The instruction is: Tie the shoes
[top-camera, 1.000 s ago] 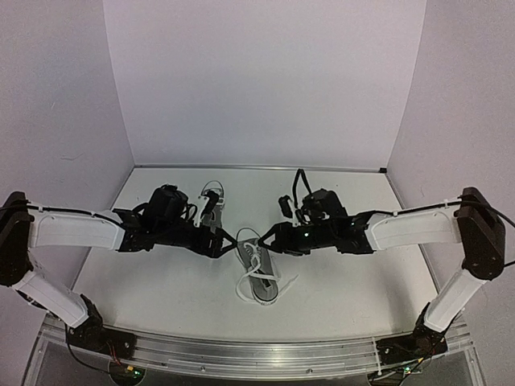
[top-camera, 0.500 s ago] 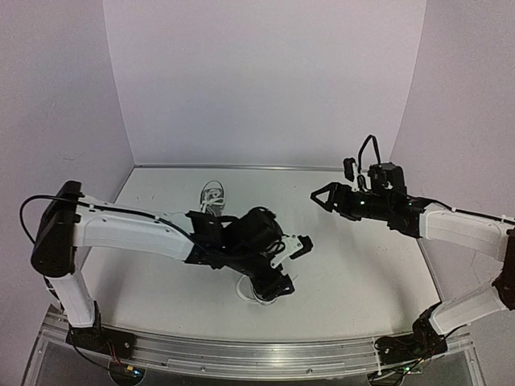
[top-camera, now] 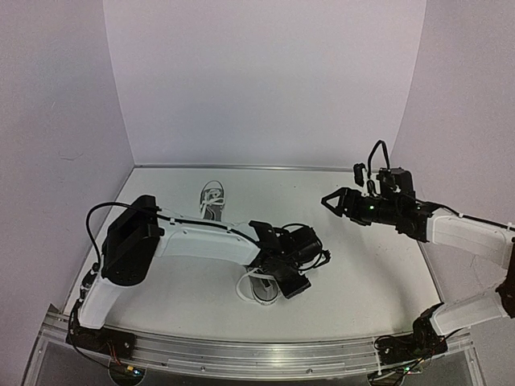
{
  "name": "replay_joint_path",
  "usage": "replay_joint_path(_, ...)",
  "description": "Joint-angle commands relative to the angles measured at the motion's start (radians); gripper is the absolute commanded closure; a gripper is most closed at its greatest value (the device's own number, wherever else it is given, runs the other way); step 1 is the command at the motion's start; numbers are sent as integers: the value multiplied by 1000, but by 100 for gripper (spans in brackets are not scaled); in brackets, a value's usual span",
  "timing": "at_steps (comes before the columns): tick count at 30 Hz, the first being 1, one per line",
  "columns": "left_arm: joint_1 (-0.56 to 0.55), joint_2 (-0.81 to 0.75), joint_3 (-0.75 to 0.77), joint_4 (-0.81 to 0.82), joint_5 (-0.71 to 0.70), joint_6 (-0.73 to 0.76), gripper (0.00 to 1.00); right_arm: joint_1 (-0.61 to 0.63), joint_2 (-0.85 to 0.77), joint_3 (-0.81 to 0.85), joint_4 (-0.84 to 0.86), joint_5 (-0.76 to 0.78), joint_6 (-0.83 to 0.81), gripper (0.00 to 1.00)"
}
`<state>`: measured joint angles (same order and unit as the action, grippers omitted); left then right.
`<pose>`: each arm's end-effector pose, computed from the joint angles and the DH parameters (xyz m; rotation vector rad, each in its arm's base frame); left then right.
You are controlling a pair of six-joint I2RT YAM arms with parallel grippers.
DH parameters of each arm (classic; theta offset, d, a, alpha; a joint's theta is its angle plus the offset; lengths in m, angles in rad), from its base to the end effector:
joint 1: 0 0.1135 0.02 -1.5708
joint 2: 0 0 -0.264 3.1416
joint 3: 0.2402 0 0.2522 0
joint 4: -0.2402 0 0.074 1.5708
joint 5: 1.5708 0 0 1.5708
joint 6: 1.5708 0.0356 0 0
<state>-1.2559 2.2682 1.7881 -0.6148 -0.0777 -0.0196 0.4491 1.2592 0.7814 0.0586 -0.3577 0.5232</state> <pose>0.1527 -0.4600 0.1586 1.5426 2.2132 -0.3053 0.2488 0.1338 0.2617 -0.1672 2.0917 0.9653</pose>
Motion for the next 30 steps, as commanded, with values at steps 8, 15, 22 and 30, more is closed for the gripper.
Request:
replay_joint_path(8,47,56,59,-95,63,-110,55,-16,-44,-19,9,-21,-4,21)
replay_joint_path(15,57,75,30,-144,182,-117,79,-23,-39,-8,9,-31,-7,22)
replay_joint_path(22,12,-19,-43,-112,148,-74,100,-23,-4,-5,13,-67,-23,23)
replay_joint_path(30,-24,-294,-229,16,288,-69,100,-23,42,-12,25,-129,-49,25)
